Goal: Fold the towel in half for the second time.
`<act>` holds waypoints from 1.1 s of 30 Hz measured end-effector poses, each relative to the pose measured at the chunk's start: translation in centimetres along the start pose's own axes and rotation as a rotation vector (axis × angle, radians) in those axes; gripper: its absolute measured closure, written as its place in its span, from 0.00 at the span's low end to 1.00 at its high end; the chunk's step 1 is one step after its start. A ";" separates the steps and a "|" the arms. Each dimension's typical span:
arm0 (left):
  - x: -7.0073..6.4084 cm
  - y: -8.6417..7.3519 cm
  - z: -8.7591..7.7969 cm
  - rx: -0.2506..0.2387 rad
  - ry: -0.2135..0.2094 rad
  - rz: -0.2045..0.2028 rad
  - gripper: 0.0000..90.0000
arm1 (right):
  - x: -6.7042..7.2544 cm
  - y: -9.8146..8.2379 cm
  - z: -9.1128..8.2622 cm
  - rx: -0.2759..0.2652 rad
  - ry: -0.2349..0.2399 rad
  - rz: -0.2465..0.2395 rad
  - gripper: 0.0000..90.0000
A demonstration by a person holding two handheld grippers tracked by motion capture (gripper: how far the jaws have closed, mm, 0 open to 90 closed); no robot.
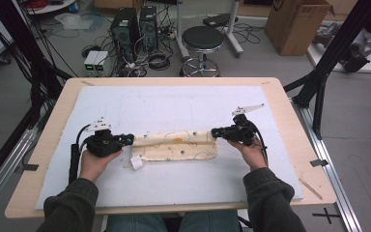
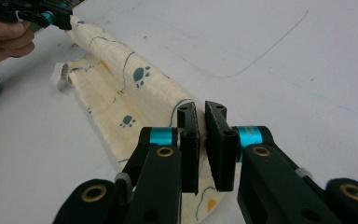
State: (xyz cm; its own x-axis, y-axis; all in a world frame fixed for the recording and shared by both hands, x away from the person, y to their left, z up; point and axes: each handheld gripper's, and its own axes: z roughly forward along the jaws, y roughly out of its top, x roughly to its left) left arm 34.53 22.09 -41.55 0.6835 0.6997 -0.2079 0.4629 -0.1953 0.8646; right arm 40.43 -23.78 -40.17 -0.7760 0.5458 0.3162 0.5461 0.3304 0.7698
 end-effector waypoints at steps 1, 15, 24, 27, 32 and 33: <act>-0.1 -0.1 0.0 0.000 0.001 -0.003 0.93 | 0.0 0.0 0.0 0.001 0.000 -0.004 0.93; -0.8 -0.6 -0.3 0.031 -0.010 0.032 0.92 | 0.3 -1.4 0.1 0.023 0.016 -0.002 0.93; -1.4 -0.8 -0.2 0.076 -0.002 0.073 0.92 | 0.7 -2.3 0.0 0.033 0.024 -0.009 0.93; -1.4 -0.8 -0.2 0.084 -0.003 0.070 0.92 | 0.9 -2.6 0.1 0.040 0.031 -0.006 0.93; -1.8 -1.0 0.0 0.113 -0.013 0.073 0.92 | 1.2 -3.1 0.2 0.048 0.033 -0.017 0.93; -1.8 -1.1 0.0 0.117 -0.019 0.074 0.92 | 1.2 -3.3 0.2 0.048 0.036 -0.021 0.93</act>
State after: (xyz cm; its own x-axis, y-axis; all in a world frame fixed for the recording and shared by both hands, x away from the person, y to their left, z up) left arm 32.82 21.07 -42.09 0.7282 0.6676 -0.1548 0.4727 -0.3259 0.8187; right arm 37.82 -24.07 -42.45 -0.7976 0.5110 0.3205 0.5437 0.3787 0.7490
